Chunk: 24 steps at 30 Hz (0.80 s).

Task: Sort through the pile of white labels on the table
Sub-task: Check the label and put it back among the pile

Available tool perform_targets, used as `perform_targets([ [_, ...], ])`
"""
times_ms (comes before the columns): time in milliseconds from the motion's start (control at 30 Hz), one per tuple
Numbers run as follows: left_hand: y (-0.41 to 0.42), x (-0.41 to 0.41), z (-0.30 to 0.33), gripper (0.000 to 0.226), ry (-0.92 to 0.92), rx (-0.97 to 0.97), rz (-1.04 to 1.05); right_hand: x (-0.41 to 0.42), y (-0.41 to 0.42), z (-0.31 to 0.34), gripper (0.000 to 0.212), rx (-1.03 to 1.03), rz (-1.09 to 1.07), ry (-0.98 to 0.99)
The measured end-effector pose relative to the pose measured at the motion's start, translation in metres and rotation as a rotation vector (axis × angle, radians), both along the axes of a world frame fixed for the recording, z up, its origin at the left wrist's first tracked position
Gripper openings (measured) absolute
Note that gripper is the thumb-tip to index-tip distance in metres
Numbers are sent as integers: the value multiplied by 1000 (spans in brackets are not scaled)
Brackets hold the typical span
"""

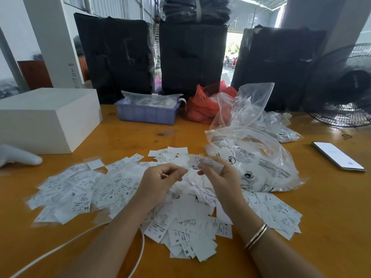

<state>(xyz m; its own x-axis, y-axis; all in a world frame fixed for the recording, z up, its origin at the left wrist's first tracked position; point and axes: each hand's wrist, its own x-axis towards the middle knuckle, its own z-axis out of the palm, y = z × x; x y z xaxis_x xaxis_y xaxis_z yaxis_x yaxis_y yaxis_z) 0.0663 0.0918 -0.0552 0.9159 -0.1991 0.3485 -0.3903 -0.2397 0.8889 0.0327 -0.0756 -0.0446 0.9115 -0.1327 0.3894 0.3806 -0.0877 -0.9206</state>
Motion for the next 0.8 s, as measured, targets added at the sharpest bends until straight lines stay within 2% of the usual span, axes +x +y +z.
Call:
perform_targets([
  [167, 0, 0, 0, 22, -5, -7, -1, 1, -1, -2, 20, -24, 27, 19],
  [333, 1, 0, 0, 18, -14, 2, 4, 1, -2, -3, 21, 72, 44, 40],
  [567, 0, 1, -1, 17, -27, -7, 6, 6, -3, -9, 15, -99, 21, 36],
  [733, 1, -1, 2, 16, -39, -2, -13, 7, -6, -9, 18, 57, 8, 52],
  [800, 1, 0, 1, 19, -48, 6, -2, 7, -7, -9, 15, 58, 30, 71],
])
